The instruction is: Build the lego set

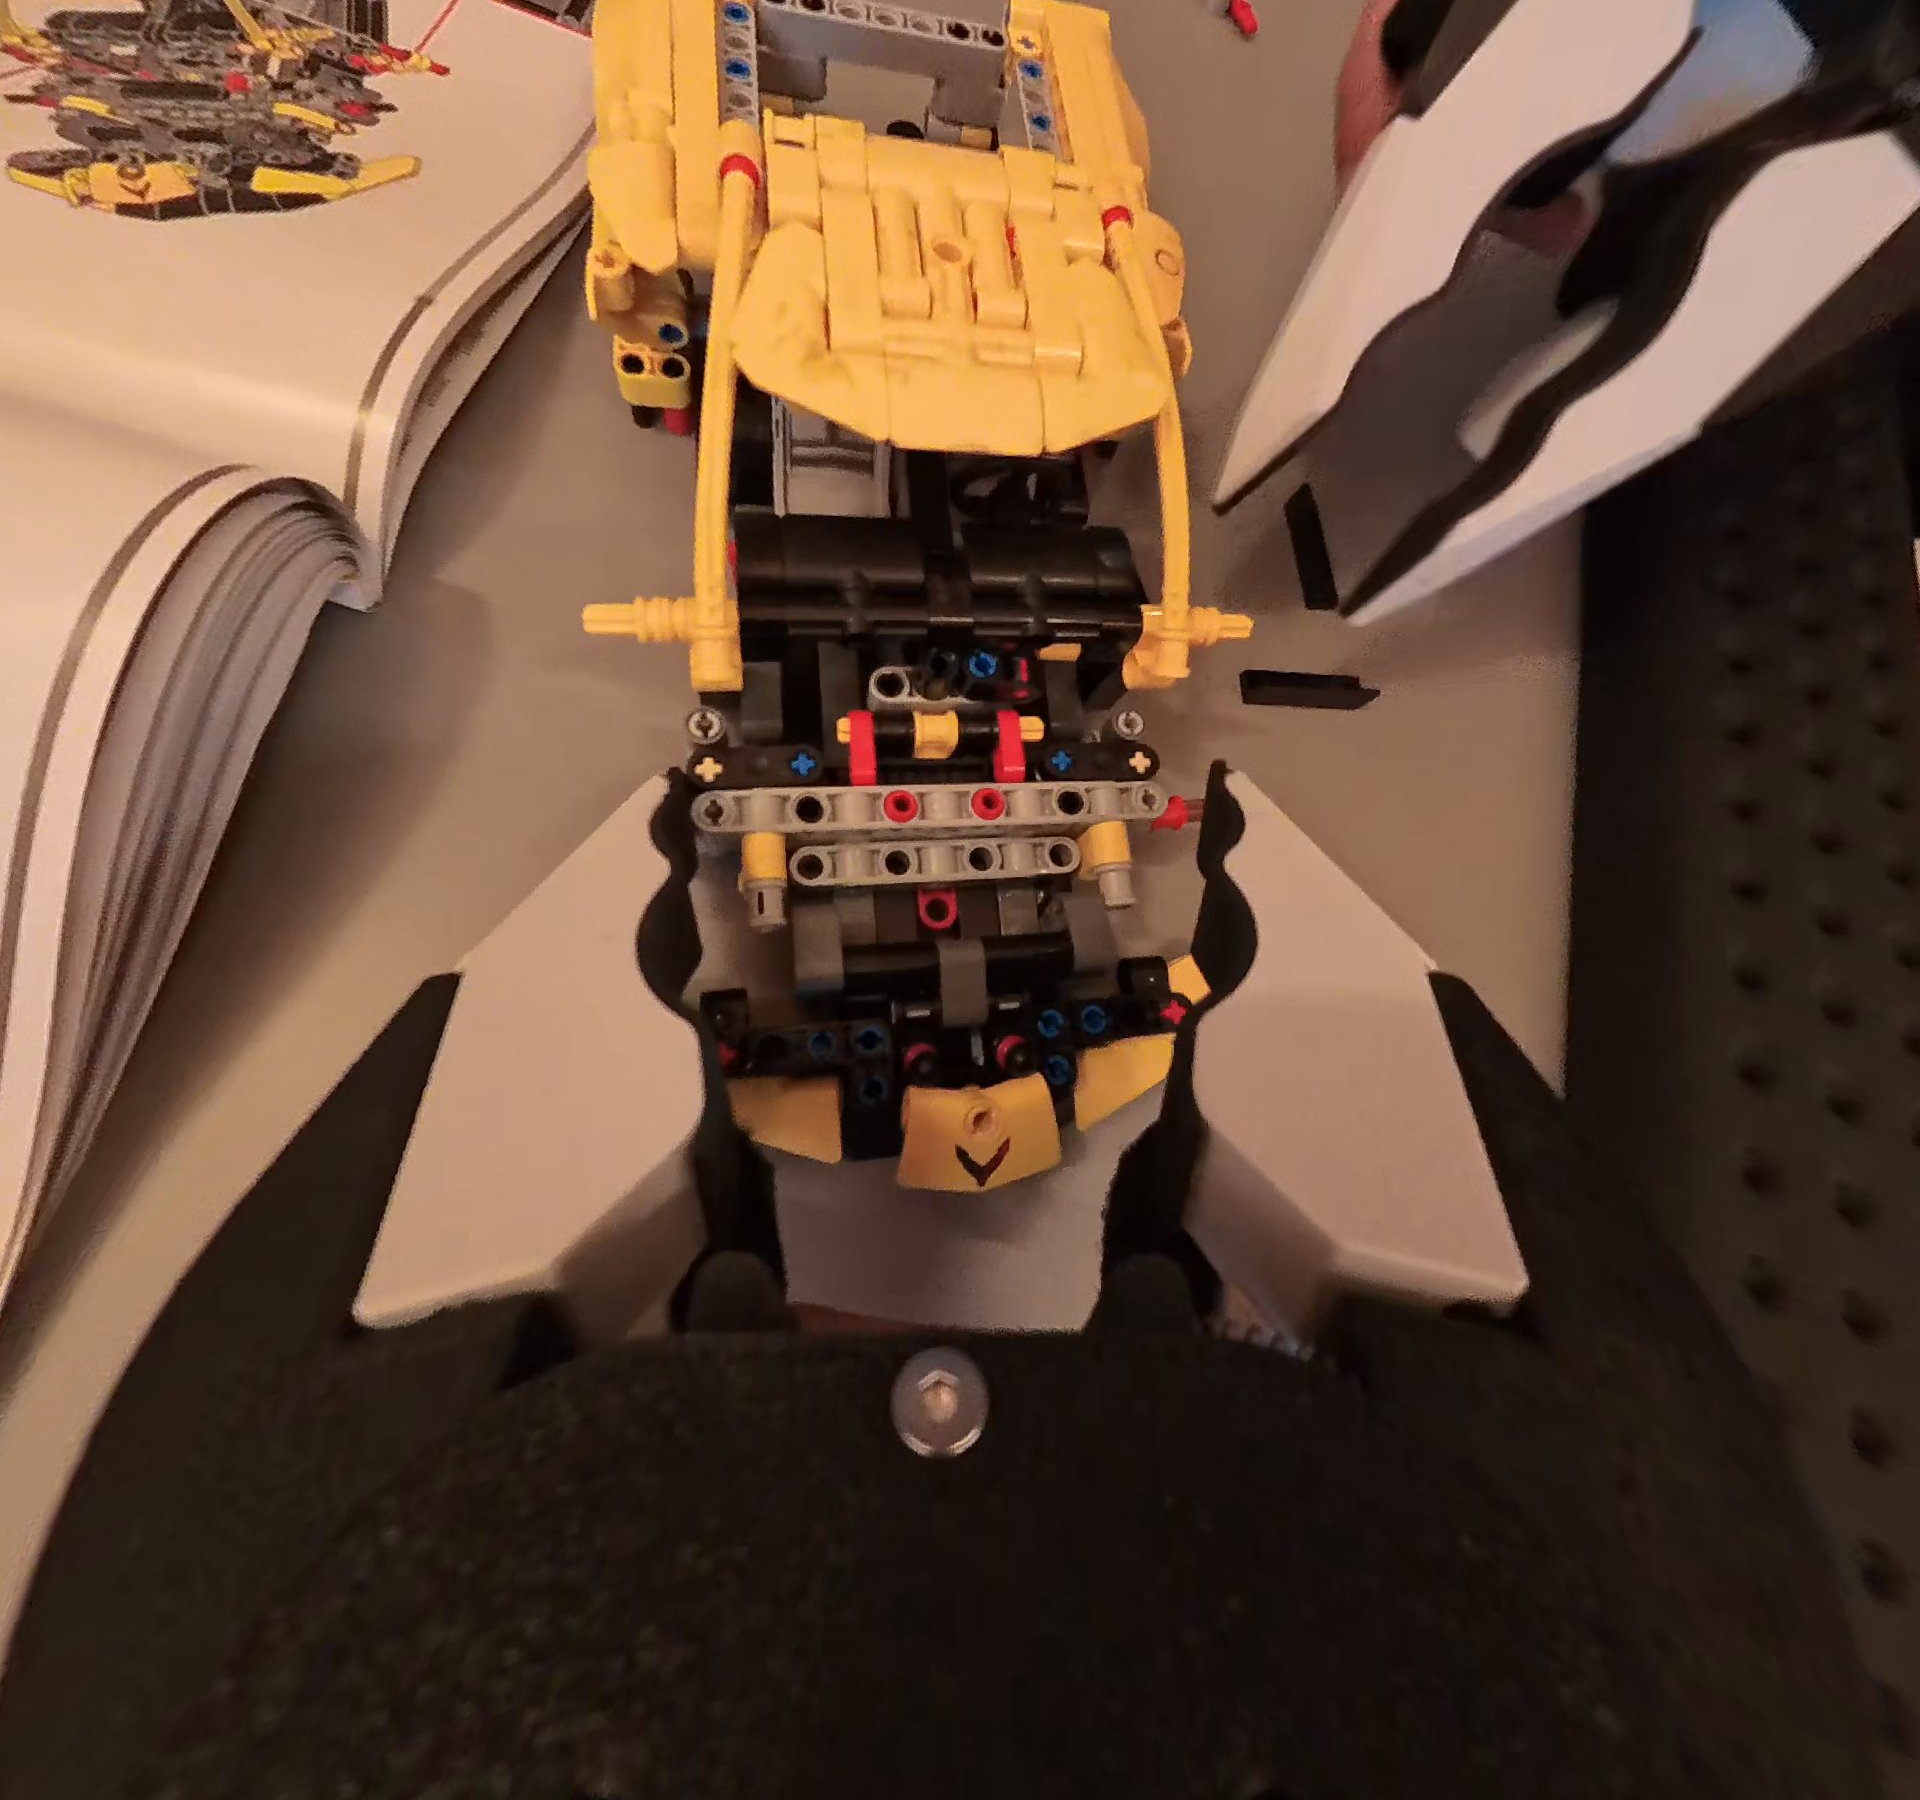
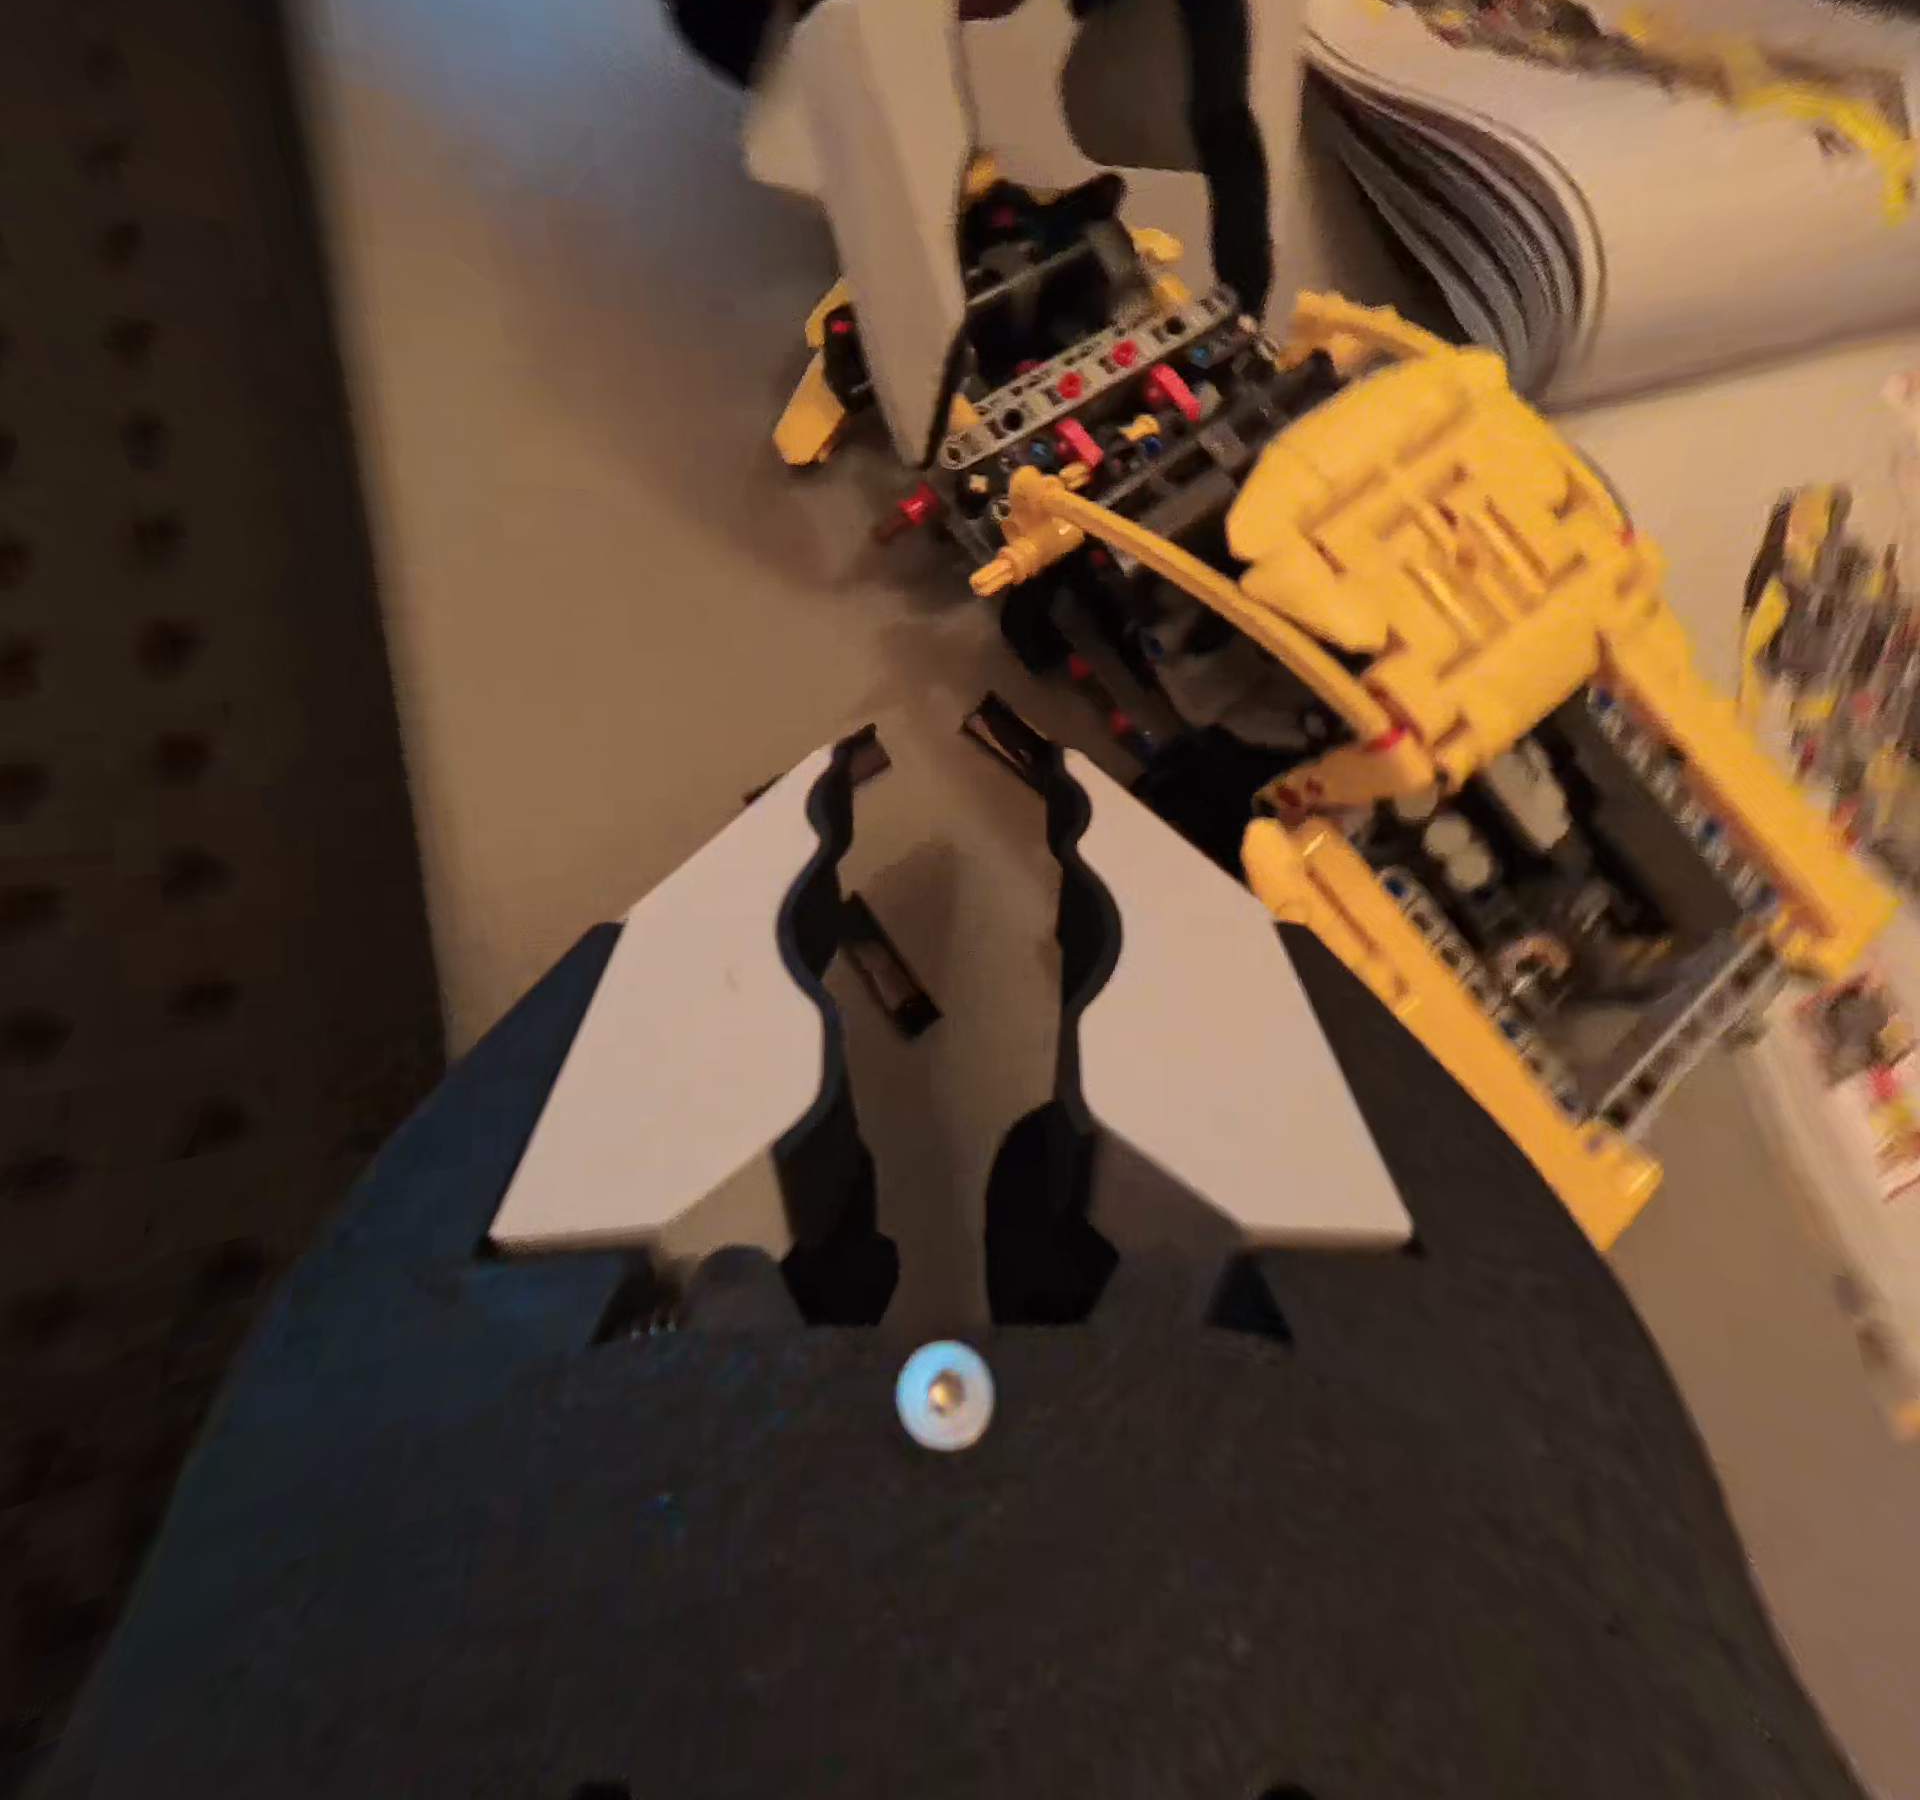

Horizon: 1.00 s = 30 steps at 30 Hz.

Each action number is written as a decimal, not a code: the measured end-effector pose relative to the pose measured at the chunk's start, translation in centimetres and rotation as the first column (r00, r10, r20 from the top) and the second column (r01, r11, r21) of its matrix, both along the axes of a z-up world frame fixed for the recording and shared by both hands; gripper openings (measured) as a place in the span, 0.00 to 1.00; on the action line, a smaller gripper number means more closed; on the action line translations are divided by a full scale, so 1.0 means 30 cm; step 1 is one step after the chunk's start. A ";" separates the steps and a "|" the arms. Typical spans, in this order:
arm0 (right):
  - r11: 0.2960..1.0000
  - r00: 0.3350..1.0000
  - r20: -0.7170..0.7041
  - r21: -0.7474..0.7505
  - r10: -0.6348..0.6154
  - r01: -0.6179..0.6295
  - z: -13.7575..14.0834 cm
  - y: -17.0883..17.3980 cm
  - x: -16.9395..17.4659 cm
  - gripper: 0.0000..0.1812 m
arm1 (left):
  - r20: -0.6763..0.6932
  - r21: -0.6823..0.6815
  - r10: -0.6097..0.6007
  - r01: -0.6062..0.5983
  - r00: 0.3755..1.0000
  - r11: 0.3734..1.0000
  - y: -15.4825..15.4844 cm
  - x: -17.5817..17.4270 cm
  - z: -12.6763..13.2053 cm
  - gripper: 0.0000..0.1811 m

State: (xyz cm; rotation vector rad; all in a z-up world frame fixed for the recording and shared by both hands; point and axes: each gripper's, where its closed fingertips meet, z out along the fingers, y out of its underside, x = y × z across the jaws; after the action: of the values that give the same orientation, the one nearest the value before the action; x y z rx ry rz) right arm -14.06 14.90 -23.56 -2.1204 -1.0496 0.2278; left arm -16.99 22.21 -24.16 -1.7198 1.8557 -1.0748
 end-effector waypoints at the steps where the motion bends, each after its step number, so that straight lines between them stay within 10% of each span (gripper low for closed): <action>1: 0.997 0.996 0.058 0.019 0.067 -0.068 -0.006 0.010 0.007 0.16 | 0.002 -0.002 0.003 -0.003 1.000 1.000 0.000 0.000 0.000 0.54; 8: 0.936 0.888 0.314 0.000 0.335 -0.353 -0.048 0.054 0.006 0.08 | 0.005 0.039 0.028 -0.028 1.000 0.999 0.010 0.003 -0.009 0.50; 19: 0.897 0.763 0.615 0.198 0.200 -0.395 -0.051 0.124 0.039 0.00 | 0.018 0.046 0.030 -0.030 0.999 0.998 0.007 0.000 -0.010 0.50; 30: 0.881 0.771 0.600 0.222 0.215 -0.418 -0.040 0.148 0.032 0.00 | 0.012 0.043 0.025 -0.025 1.000 0.999 0.005 0.000 -0.010 0.50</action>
State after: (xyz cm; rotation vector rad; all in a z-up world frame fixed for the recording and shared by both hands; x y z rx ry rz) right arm -13.10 19.35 -24.75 -1.6971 -1.6673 -0.4316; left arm -16.99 22.35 -24.45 -1.7044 1.8323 -1.0252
